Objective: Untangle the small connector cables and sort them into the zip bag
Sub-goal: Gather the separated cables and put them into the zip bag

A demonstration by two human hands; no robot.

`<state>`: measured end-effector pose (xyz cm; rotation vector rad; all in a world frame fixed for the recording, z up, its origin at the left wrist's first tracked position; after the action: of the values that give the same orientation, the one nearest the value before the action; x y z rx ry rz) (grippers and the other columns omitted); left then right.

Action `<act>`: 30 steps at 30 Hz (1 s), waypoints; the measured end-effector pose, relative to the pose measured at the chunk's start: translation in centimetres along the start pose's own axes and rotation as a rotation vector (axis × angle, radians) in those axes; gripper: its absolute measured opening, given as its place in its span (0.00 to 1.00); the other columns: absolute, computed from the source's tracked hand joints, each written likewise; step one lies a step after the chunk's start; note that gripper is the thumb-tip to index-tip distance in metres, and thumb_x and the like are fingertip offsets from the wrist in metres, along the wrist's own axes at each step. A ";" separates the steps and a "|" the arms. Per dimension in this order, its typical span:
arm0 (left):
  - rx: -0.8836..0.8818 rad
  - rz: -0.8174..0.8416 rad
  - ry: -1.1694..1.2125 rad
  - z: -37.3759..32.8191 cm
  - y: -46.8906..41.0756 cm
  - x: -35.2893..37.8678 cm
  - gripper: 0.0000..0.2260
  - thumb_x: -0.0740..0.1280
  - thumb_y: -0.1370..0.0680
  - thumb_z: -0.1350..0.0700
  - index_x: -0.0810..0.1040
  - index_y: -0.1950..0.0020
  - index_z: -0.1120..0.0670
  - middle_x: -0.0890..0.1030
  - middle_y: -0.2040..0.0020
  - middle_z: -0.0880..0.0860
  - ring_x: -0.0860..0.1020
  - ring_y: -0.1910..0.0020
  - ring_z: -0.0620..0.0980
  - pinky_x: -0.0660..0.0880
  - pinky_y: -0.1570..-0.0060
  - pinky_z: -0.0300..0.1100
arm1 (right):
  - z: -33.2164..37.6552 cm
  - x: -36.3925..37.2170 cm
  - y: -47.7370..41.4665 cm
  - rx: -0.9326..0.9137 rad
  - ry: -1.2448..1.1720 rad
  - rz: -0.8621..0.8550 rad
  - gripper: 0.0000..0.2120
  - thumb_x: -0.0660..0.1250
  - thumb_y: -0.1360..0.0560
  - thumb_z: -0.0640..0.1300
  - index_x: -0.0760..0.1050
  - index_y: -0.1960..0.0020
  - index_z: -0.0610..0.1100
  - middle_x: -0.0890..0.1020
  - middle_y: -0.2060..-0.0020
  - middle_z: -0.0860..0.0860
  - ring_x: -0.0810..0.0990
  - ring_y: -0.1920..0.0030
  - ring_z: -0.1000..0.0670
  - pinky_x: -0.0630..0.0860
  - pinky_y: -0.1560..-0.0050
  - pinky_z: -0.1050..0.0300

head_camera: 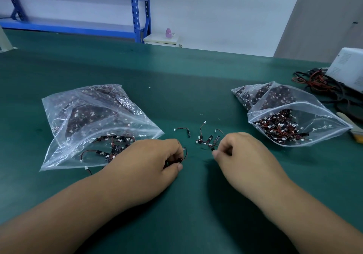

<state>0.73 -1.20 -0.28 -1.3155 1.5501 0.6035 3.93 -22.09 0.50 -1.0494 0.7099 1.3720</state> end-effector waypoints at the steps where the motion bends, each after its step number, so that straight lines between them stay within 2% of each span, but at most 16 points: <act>1: -0.001 0.001 0.000 0.0 0.0 0.0 0.05 0.66 0.24 0.46 0.71 0.53 0.40 0.77 0.60 0.38 0.74 0.57 0.38 0.67 0.63 0.30 | -0.3 0.1 -0.3 0.024 -0.047 -0.008 0.12 0.68 0.25 0.56 0.74 0.64 0.52 0.75 0.60 0.56 0.77 0.59 0.52 0.76 0.53 0.51; 4: -0.002 0.001 -0.003 0.1 0.0 0.1 0.05 0.66 0.24 0.45 0.71 0.52 0.41 0.77 0.60 0.37 0.74 0.56 0.37 0.68 0.61 0.30 | -1.2 0.6 -1.1 0.062 -0.095 0.013 0.10 0.69 0.26 0.54 0.76 0.63 0.53 0.76 0.61 0.56 0.76 0.61 0.55 0.74 0.58 0.54; 7: 0.003 -0.005 -0.010 0.1 0.0 0.1 0.05 0.65 0.24 0.43 0.72 0.52 0.42 0.77 0.60 0.37 0.74 0.56 0.37 0.69 0.61 0.31 | -2.1 0.4 -1.8 0.076 -0.130 0.001 0.08 0.67 0.26 0.44 0.76 0.63 0.54 0.77 0.60 0.55 0.76 0.62 0.55 0.74 0.60 0.55; 9: 0.015 -0.005 -0.019 0.1 0.0 0.1 0.06 0.65 0.24 0.42 0.72 0.54 0.43 0.77 0.61 0.38 0.74 0.57 0.38 0.69 0.61 0.32 | -2.5 0.3 -2.0 0.060 -0.121 0.003 0.12 0.66 0.28 0.39 0.74 0.62 0.57 0.76 0.58 0.56 0.76 0.61 0.55 0.75 0.58 0.54; 12: 0.029 -0.001 -0.035 0.0 0.0 0.1 0.06 0.64 0.23 0.42 0.72 0.55 0.43 0.76 0.61 0.39 0.73 0.58 0.39 0.69 0.60 0.33 | -2.4 0.5 -2.0 0.027 -0.124 0.049 0.14 0.67 0.29 0.37 0.75 0.62 0.58 0.76 0.58 0.57 0.76 0.58 0.58 0.76 0.53 0.54; 19: 0.032 0.011 -0.041 0.0 -0.1 0.1 0.06 0.65 0.23 0.42 0.71 0.55 0.43 0.76 0.62 0.40 0.73 0.59 0.39 0.67 0.61 0.33 | -2.6 0.8 -2.2 -0.003 -0.051 0.057 0.06 0.70 0.29 0.45 0.76 0.62 0.54 0.76 0.59 0.57 0.77 0.58 0.55 0.77 0.52 0.52; 24: 0.028 0.008 -0.040 0.0 -0.1 0.2 0.07 0.65 0.23 0.42 0.72 0.54 0.43 0.76 0.62 0.40 0.73 0.59 0.39 0.69 0.60 0.35 | -3.0 1.0 -2.2 0.029 0.041 0.033 0.10 0.69 0.27 0.55 0.74 0.64 0.52 0.74 0.61 0.56 0.76 0.59 0.54 0.75 0.56 0.53; 30: 0.031 0.015 -0.039 0.0 -0.1 0.2 0.05 0.64 0.23 0.43 0.72 0.53 0.43 0.76 0.61 0.39 0.74 0.57 0.39 0.70 0.58 0.35 | -2.8 0.8 -2.1 0.016 0.017 -0.014 0.13 0.70 0.27 0.57 0.73 0.64 0.52 0.74 0.61 0.56 0.75 0.60 0.55 0.76 0.56 0.53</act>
<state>0.85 -1.37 -0.45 -1.2632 1.5329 0.6084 6.58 -24.02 -1.00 -1.0523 0.7239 1.3446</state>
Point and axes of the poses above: each hand's wrist, its own y-axis away from the middle knuckle, its own x-axis out of the palm, z = x × y, the point moved 2 cm from there along -y, towards the middle knuckle
